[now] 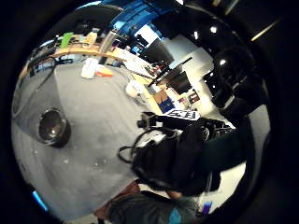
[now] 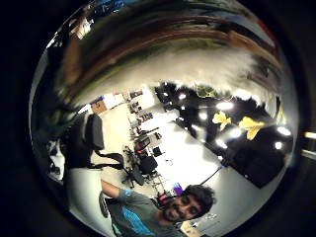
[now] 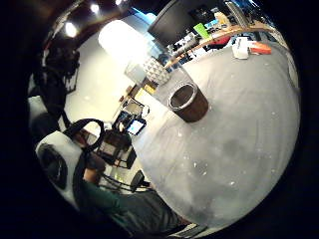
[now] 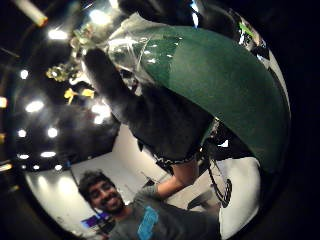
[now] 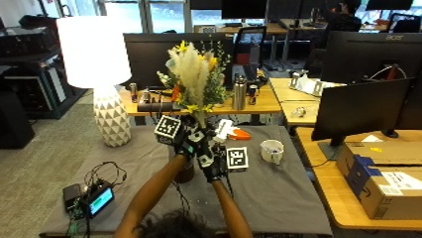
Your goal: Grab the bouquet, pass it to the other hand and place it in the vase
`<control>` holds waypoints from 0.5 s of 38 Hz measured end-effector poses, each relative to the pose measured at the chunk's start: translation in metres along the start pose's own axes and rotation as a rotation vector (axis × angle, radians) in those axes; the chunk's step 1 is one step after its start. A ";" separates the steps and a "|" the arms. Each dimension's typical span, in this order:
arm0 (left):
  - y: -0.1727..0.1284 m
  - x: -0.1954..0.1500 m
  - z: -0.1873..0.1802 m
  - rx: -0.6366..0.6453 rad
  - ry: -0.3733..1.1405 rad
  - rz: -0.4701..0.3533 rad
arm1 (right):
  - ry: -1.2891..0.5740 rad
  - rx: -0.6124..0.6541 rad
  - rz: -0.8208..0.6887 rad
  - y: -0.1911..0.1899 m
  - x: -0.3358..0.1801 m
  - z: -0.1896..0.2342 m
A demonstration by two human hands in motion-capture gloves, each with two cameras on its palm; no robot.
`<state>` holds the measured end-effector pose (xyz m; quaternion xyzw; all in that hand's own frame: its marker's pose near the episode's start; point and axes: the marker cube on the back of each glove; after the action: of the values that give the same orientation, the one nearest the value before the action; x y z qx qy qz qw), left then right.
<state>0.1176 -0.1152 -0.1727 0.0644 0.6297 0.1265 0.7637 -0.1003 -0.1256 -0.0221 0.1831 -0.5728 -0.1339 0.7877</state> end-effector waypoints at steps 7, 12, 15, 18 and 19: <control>-0.002 0.016 -0.011 -0.087 -0.017 -0.002 | 0.058 -0.079 0.023 0.000 -0.016 0.004; -0.005 0.038 -0.021 -0.090 -0.017 0.026 | 0.235 -0.230 0.002 0.001 -0.021 -0.009; -0.017 0.050 -0.040 -0.048 -0.065 0.094 | 0.369 -0.336 0.043 0.005 -0.022 -0.033; -0.030 0.047 -0.076 0.018 -0.173 0.143 | 0.495 -0.313 0.082 0.005 -0.022 -0.078; -0.031 0.041 -0.093 0.042 -0.219 0.139 | 0.543 -0.265 0.089 0.006 -0.025 -0.099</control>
<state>0.0369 -0.1397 -0.2377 0.1372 0.5391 0.1584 0.8157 -0.0142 -0.0966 -0.0685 0.0827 -0.3263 -0.1191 0.9341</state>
